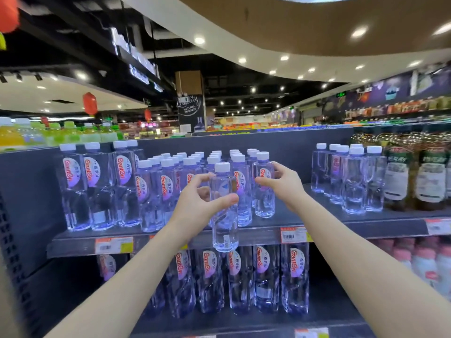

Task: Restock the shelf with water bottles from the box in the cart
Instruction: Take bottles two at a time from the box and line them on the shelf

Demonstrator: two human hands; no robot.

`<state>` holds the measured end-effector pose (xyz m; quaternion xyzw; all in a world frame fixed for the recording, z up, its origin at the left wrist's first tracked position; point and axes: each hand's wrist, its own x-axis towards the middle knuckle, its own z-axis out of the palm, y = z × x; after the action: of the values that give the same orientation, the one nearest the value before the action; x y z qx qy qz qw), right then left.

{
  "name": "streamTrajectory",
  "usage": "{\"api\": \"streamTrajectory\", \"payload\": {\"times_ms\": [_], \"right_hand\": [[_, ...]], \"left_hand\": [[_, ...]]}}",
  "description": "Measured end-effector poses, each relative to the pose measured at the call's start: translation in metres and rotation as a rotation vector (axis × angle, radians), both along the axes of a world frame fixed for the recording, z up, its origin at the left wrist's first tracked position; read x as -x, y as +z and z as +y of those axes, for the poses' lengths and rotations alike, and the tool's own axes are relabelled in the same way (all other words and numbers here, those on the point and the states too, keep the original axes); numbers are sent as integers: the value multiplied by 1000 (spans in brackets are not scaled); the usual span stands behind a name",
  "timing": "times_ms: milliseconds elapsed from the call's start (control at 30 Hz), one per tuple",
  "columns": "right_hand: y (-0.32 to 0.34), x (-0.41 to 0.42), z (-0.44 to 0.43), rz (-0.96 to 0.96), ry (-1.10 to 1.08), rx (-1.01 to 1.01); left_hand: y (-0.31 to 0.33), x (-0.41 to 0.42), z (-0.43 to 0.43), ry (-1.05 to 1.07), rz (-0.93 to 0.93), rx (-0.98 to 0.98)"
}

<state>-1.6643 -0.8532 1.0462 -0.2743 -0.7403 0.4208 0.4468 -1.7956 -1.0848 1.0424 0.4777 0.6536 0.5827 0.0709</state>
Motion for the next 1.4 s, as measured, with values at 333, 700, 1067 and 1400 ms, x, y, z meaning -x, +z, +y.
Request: {"api": "streamTrajectory", "payload": {"times_ms": [333, 700, 1067, 1400], "right_hand": [[15, -3, 22, -209, 116, -34], [8, 8, 19, -201, 63, -62], [13, -38, -44, -66, 346, 52], [-3, -55, -60, -113, 378, -79]], "left_hand": [[3, -4, 12, -16, -12, -43], [2, -16, 25, -14, -21, -69], [8, -39, 47, -48, 32, -53], [16, -61, 61, -1, 36, -69]]}}
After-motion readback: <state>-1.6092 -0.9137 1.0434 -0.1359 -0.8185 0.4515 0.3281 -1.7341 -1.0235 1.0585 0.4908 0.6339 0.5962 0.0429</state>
